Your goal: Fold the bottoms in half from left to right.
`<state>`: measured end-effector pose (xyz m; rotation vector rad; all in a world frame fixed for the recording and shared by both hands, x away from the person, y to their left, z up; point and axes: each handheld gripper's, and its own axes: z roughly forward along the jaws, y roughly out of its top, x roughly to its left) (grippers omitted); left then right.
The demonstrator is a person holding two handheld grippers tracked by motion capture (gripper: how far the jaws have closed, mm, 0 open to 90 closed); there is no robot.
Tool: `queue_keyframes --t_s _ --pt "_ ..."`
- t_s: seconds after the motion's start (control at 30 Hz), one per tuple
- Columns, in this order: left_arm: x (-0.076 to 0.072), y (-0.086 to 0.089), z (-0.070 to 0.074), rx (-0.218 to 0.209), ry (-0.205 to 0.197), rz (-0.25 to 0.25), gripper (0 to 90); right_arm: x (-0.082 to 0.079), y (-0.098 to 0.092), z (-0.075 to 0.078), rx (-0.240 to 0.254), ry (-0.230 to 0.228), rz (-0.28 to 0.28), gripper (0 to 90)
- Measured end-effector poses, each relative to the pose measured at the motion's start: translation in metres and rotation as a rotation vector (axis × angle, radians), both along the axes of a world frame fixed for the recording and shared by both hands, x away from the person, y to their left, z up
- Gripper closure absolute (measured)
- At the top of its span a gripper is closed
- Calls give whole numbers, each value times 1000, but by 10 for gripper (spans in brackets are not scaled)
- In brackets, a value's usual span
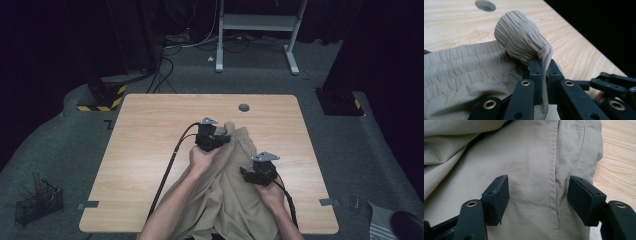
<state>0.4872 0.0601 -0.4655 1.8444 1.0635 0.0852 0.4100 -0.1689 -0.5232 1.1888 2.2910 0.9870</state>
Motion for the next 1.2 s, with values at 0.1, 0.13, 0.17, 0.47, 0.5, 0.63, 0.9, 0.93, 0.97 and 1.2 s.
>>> queue_keyframes --t_s 0.1,0.13,0.17,0.47,0.5,0.63,0.9,0.93,0.97,1.2 --pt "4 -4 -10 15 15 1 858 0 0 0 0 0 -3 339" --pt "5 -6 -13 30 16 0 856 0 1 0 0 -1 -6 339" --pt "5 -8 -16 47 17 -2 856 0 1 0 0 -1 -6 339" --pt "6 -18 -25 58 28 -36 682 -1 1 0 -2 -1 -16 339" --pt "4 -18 -22 63 23 -43 632 -1 1 0 -3 -1 -16 339" --pt "-8 -11 -4 133 -69 -51 487 -1 2 0 -2 -1 -20 339" --pt "-25 23 16 156 -106 -15 418 -1 2 0 -2 -1 -20 339" --pt "-29 28 17 155 -112 -10 417 -1 2 0 -2 0 -20 339" --pt "-32 32 16 153 -109 -6 417 -1 2 0 -2 0 -20 339" --pt "-42 56 -1 148 -45 -12 368 0 0 0 4 5 -6 333"
